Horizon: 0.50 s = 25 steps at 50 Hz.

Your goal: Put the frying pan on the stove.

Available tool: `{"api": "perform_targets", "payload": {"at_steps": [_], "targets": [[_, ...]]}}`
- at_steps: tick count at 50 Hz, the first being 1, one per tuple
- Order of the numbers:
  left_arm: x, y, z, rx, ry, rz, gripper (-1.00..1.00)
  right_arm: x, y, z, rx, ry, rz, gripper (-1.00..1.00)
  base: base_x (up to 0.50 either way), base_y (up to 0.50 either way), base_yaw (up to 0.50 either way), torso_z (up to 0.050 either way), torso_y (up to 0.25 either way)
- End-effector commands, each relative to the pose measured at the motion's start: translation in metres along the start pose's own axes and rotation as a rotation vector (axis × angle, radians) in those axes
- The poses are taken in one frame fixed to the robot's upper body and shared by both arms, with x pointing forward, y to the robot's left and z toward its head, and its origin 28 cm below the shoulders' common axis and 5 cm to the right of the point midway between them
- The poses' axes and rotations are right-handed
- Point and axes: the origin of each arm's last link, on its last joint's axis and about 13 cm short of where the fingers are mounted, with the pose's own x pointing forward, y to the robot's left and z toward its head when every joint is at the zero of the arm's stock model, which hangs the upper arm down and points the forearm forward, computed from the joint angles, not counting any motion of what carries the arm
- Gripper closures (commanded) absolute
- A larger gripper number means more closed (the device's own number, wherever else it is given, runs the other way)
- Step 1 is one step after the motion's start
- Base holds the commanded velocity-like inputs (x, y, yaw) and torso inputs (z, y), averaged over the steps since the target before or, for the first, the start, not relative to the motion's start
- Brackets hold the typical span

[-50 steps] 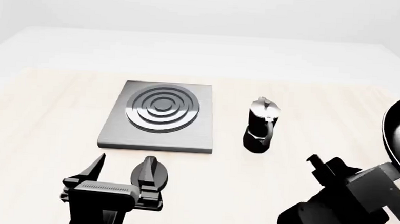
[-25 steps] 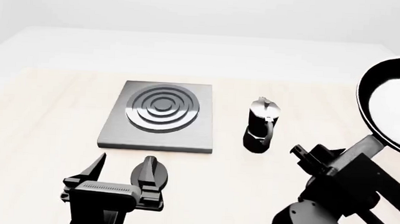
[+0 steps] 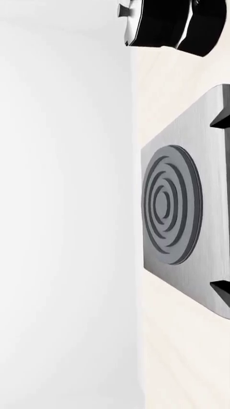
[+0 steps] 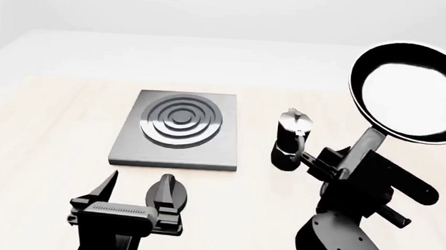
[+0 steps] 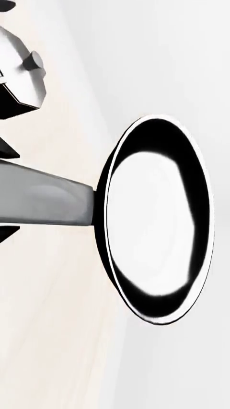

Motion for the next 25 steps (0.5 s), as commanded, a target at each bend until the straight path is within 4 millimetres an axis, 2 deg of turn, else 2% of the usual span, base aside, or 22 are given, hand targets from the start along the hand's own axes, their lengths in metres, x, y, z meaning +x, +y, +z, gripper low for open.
{"api": "perform_targets", "payload": {"at_steps": [1, 15, 25], "targets": [[0.0008, -0.0013, 0.0020, 0.005, -0.002, -0.003, -1.00, 0.0076, 0.0060, 0.0135, -0.028, -0.051, 0.088, 1.00, 0.00, 0.00, 0.00, 0.000, 0.000], [0.0000, -0.0017, 0.0021, 0.012, -0.002, -0.003, -1.00, 0.0079, 0.0089, 0.0161, -0.063, -0.044, 0.172, 1.00, 0.00, 0.00, 0.00, 0.001, 0.001], [0.0008, -0.0025, 0.0029, 0.012, -0.003, -0.002, -1.00, 0.0024, 0.0135, 0.0202, -0.142, -0.064, 0.297, 1.00, 0.00, 0.00, 0.00, 0.001, 0.002]]}}
